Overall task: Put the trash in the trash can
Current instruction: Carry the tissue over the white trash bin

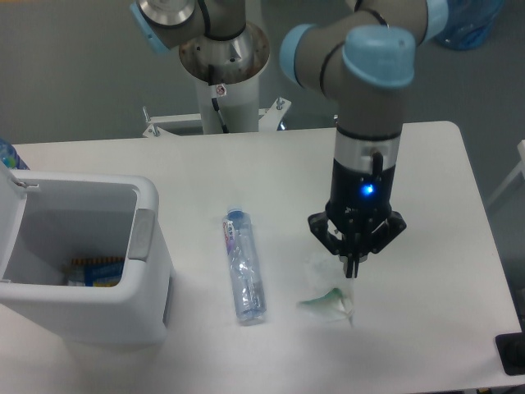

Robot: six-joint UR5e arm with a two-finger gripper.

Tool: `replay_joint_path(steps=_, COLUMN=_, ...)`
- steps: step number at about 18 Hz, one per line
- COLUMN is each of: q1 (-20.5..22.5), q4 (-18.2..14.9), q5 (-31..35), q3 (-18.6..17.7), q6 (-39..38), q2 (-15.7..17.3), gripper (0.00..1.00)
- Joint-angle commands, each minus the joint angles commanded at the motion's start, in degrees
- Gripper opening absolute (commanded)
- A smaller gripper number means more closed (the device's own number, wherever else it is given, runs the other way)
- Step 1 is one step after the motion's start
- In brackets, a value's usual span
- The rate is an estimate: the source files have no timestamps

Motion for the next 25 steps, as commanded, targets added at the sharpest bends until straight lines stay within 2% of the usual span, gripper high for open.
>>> replay_joint_path(steps=6, q1=-4.7, q4=-0.1, q5=-4.4, q3=-0.3, q6=-6.0, q2=4.3, gripper=0.00)
replay_joint_path(steps=11, q1=-11.4, q4=-0.2, q5=-4.3, q3=-1.1, q6=-8.6, q2=5.4, gripper=0.00)
replay_joint_path(steps=18, q1=-14.9, q4=-0.1, q5=-4.4, q3=-1.5, q6=-11.2, q2=6.7, gripper=0.00)
replay_joint_path(steps=25, q1=-17.3, q4=0.1, q5=-6.5, q3=-7.5, q6=-9.7, q2=9.3, gripper=0.00)
